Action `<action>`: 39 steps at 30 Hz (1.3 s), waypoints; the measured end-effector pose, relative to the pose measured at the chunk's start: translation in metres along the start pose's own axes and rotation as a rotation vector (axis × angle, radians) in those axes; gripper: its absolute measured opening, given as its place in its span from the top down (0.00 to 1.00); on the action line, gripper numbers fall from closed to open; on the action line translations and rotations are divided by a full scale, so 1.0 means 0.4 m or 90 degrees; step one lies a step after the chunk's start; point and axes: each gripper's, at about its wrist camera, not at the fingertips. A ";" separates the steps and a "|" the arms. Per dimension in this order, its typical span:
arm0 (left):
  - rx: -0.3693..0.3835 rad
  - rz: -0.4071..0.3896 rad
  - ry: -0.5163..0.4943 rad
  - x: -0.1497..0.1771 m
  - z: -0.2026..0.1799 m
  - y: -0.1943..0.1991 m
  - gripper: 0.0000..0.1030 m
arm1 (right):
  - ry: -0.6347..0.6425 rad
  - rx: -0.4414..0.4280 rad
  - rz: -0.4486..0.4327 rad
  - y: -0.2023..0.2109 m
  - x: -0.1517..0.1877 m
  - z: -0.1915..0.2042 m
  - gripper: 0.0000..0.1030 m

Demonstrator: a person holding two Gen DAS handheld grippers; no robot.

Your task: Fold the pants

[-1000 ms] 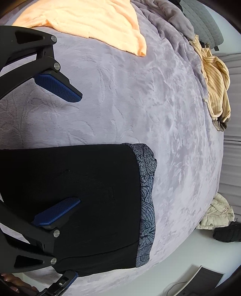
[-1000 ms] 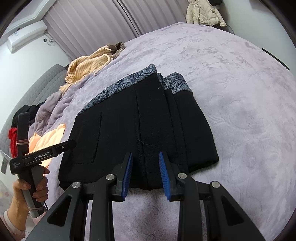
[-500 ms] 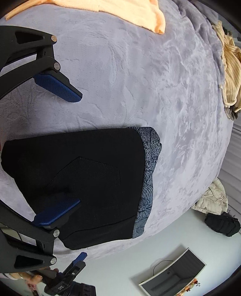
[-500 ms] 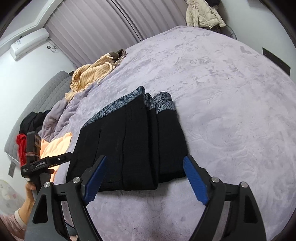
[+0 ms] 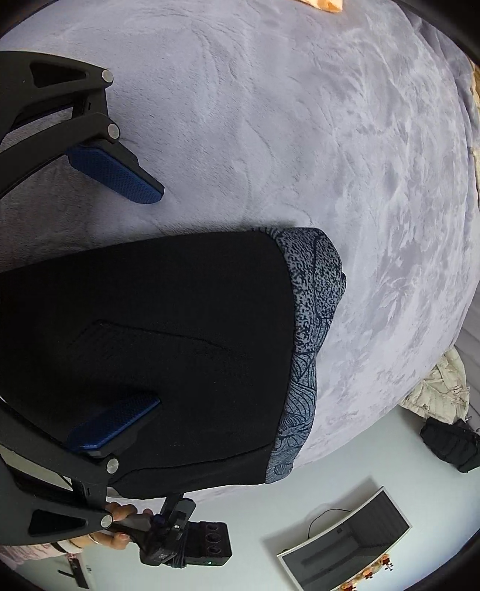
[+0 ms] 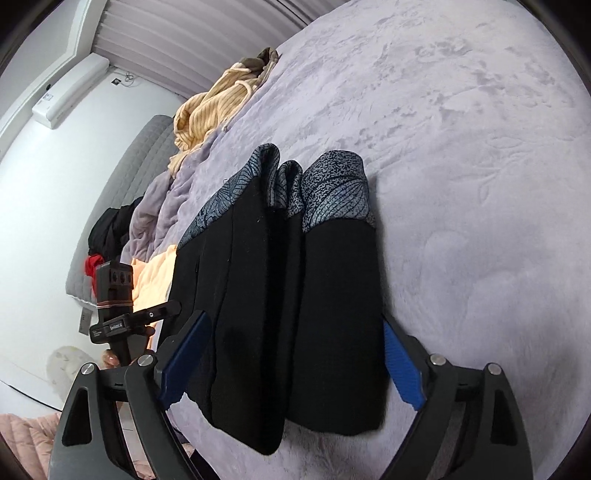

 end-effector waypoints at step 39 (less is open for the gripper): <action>-0.175 -0.133 0.020 0.200 0.181 0.405 0.32 | -0.037 0.090 0.015 -0.190 0.135 0.338 0.44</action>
Point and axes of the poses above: each gripper's, at about its wrist camera, not at the fingertips, and y roughly against the way its jaws point, z to its left, x to its underside, and after that the axes turned 6 degrees about x, right-handed
